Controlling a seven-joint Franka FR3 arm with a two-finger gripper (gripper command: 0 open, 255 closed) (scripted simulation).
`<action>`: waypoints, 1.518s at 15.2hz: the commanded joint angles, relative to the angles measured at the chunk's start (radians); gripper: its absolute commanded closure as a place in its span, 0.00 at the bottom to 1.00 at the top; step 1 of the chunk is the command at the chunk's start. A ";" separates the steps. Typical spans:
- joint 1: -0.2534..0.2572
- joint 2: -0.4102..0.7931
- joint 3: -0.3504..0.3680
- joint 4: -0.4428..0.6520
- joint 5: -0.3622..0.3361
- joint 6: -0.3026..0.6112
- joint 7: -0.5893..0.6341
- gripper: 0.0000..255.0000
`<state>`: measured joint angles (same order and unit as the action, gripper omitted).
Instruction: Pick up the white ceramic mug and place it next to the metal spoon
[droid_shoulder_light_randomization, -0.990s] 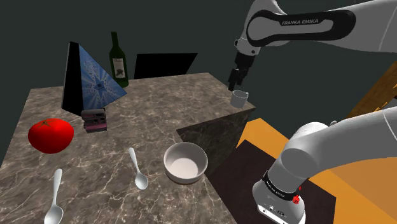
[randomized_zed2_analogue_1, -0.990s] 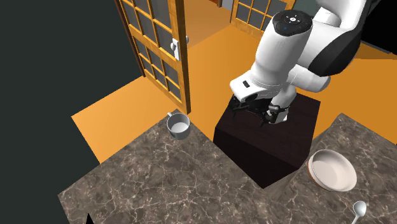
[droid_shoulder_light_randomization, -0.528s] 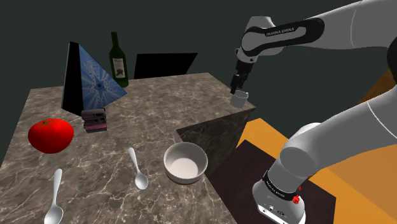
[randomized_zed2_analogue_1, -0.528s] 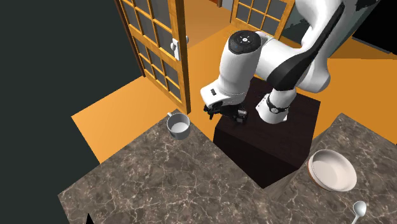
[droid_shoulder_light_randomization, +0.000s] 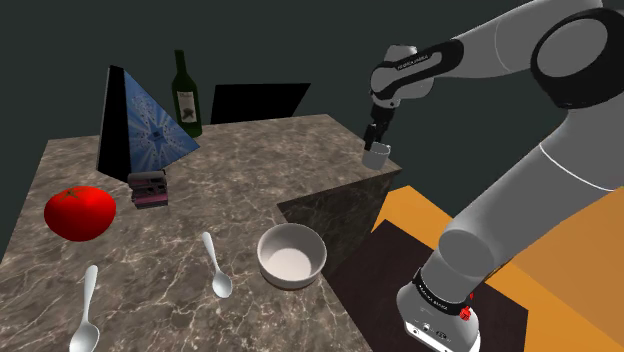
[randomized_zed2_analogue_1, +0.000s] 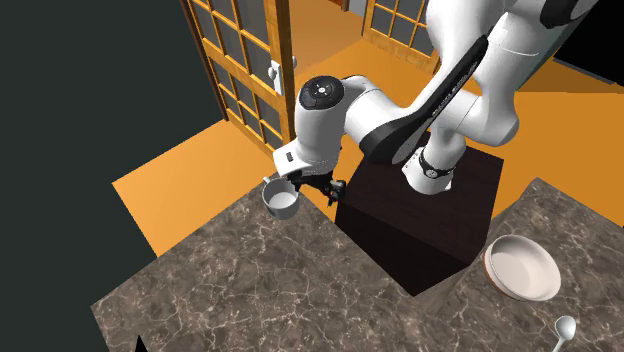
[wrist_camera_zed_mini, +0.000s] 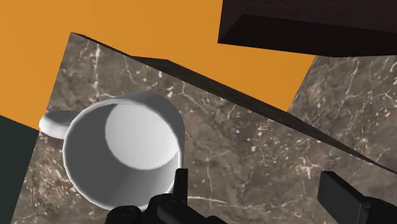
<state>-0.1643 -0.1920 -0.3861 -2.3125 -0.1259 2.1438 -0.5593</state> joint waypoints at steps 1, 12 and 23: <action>-0.009 0.070 -0.027 0.033 0.015 0.035 -0.043 0.00; -0.027 0.223 -0.057 0.041 0.075 0.170 -0.119 0.00; -0.027 0.223 -0.057 0.041 0.075 0.170 -0.119 1.00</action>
<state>-0.1916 0.0314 -0.4427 -2.2713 -0.0513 2.3137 -0.6783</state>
